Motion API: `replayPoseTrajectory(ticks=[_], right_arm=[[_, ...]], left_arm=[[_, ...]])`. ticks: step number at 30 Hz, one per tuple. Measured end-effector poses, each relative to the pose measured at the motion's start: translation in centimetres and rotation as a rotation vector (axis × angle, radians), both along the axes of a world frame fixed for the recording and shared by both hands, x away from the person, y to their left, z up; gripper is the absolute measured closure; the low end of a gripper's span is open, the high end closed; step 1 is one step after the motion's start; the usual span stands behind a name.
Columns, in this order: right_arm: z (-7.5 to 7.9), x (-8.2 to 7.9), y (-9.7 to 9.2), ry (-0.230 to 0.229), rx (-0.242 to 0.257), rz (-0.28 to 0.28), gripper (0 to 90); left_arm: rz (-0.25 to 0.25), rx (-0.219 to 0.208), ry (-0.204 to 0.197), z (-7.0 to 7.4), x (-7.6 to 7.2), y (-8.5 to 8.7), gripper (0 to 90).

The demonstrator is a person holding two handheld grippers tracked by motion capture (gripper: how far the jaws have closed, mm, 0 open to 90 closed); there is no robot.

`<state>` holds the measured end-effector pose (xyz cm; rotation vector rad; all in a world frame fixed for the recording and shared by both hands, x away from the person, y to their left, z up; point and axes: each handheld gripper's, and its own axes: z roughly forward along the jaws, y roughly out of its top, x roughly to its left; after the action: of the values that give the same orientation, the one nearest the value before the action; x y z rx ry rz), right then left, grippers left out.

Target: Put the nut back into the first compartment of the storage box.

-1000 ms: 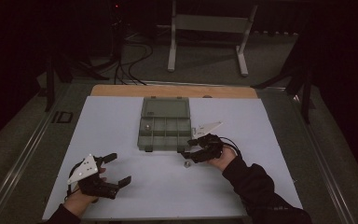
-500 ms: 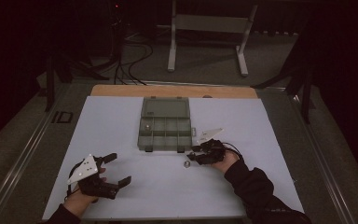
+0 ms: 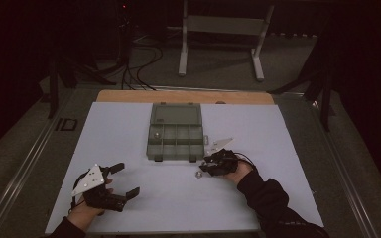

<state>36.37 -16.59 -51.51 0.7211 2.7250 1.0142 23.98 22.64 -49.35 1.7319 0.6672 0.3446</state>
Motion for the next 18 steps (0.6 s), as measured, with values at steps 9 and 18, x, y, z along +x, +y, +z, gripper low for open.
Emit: replayPoseTrajectory(ticks=[9,18], right_arm=[[0.1,-0.3,0.2,-0.02,-0.016,-0.008,70.1],[1.7,-0.9,-0.5,-0.02,-0.02,0.017,70.3]], left_arm=[[-0.001,0.002,-0.001,0.0,0.0,0.0,0.4],[-0.001,0.002,-0.002,0.0,0.0,0.0,0.4]])
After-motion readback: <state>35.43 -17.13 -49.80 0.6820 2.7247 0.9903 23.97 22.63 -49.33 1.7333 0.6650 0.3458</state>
